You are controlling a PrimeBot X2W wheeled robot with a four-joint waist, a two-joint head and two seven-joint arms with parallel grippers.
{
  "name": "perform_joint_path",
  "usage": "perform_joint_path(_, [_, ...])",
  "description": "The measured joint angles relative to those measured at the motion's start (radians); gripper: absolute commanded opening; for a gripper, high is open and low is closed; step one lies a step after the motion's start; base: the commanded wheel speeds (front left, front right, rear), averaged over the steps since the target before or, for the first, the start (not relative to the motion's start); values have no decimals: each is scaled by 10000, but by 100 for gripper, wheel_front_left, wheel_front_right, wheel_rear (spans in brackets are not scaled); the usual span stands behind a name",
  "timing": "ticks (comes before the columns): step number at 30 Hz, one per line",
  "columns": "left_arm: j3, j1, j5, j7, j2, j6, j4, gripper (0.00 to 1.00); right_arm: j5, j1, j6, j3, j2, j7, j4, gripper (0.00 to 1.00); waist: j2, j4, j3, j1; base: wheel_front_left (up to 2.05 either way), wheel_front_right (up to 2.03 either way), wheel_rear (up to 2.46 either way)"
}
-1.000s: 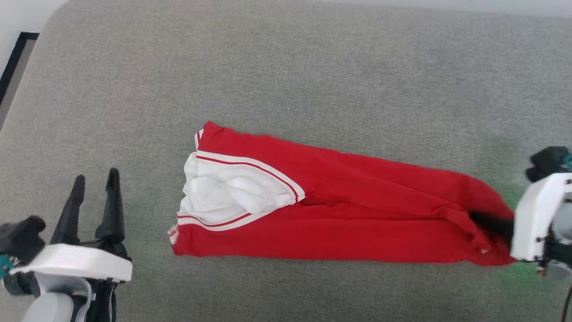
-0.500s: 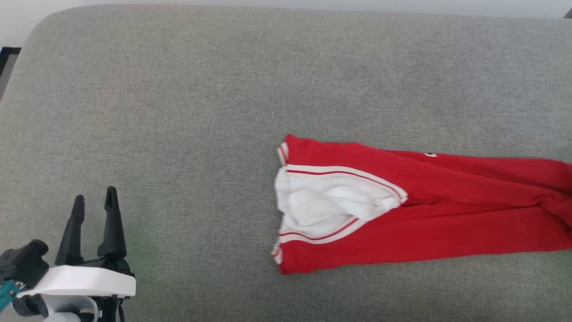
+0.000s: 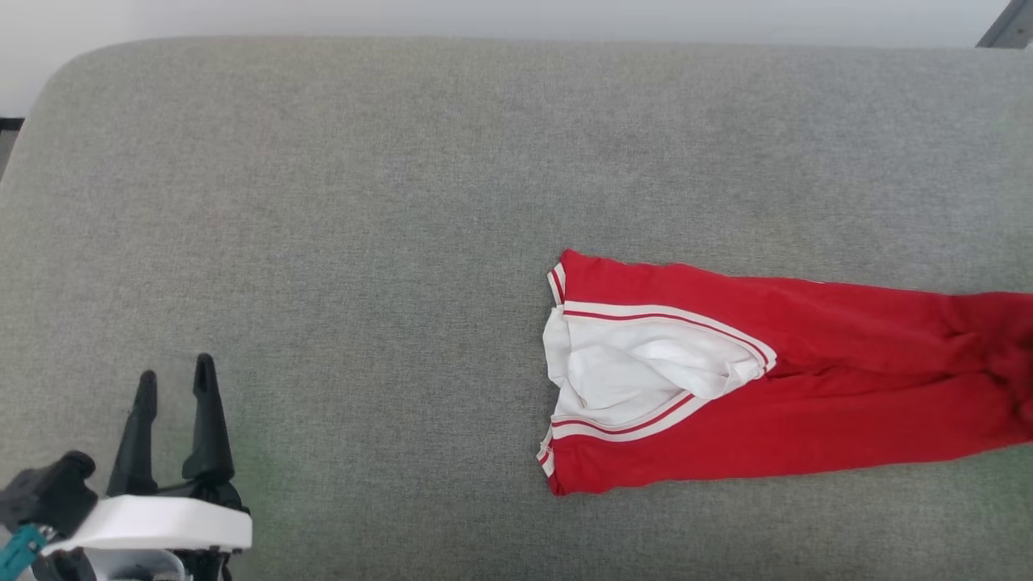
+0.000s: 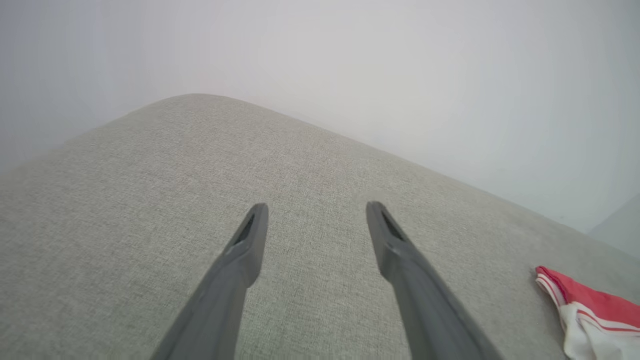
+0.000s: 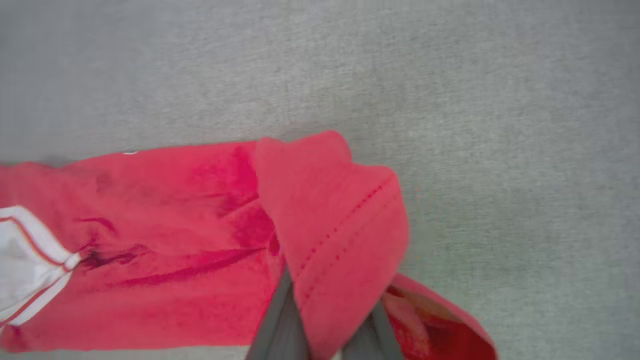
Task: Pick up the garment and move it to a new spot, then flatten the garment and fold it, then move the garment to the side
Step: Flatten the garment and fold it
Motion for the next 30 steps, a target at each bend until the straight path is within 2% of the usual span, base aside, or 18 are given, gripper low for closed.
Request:
perform_joint_path(6, [48,142,107,0,-186,-73,4,100,631,601,0,723,314,73,-1962,0,0,5,-224,1,0,0,0])
perform_joint_path(12, [-81,169,146,0,-259,-84,13,100,531,662,0,1904,928,159,-3279,0,0,251,-333,0,0,0,0])
perform_joint_path(18, [-412,100,150,-2,-322,-111,125,100,391,-8,0,3367,1616,150,-3409,0,0,670,-363,1,0,0,0])
perform_joint_path(26, [-834,-114,-17,-2,-301,-111,249,100,140,-1029,0,4953,2173,-244,-2351,0,0,1333,-301,0,0,0,0])
perform_joint_path(27, [-859,-129,-38,-2,-305,-113,274,100,69,-1126,0,5122,2171,-301,-2197,19,0,1404,-292,1,0,0,0])
perform_joint_path(29, [-892,-163,-94,-2,-309,-113,284,100,98,-1346,0,5427,2207,-433,-1858,100,0,1552,-257,1,0,0,0])
perform_joint_path(30, [-880,-164,-119,-2,-309,-113,282,100,140,-1432,0,5461,2230,-487,-1778,100,0,1569,-241,0,0,0,0])
